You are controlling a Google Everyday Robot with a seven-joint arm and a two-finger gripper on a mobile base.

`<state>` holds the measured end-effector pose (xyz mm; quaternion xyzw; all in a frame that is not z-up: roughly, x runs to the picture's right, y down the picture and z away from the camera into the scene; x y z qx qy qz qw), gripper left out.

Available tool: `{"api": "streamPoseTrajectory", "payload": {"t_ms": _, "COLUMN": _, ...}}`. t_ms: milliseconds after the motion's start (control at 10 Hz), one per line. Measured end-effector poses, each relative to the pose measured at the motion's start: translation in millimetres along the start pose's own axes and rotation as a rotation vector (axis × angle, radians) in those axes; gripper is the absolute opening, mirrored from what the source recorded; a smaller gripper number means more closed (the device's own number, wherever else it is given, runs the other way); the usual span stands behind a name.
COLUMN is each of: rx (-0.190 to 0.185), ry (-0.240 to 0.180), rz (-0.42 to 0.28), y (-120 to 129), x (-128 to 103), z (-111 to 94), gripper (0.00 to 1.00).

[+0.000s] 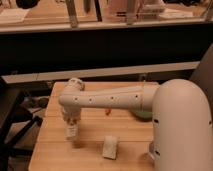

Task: Place the bottle in the ceramic bowl

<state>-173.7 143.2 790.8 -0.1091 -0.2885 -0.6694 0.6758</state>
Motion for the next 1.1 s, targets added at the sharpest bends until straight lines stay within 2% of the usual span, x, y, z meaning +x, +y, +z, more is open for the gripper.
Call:
{"api": "streamPoseTrajectory", "payload": {"t_ms": 300, "rx": 0.014, "ry": 0.018, "rz": 0.035, "y": 23.7, "x": 23.3, "z": -14.6, "gripper": 0.03}}
{"api": "streamPoseTrajectory", "payload": {"t_ms": 500, "rx": 0.019, "ry": 0.024, "rz": 0.051, "y": 35.3, "x": 28.7, "z": -20.2, "gripper": 0.03}}
{"api": "streamPoseTrajectory", "payload": {"t_ms": 900, "rx": 0.035, "ry": 0.044, "rz": 0.107, "y": 75.7, "x": 45.3, "z": -42.0, "gripper": 0.03}}
{"api": "streamPoseTrajectory", "payload": {"t_ms": 1100, "rx": 0.043, "ry": 0.052, "rz": 0.122, "y": 80.9, "x": 49.8, "z": -45.5, "gripper": 0.03}}
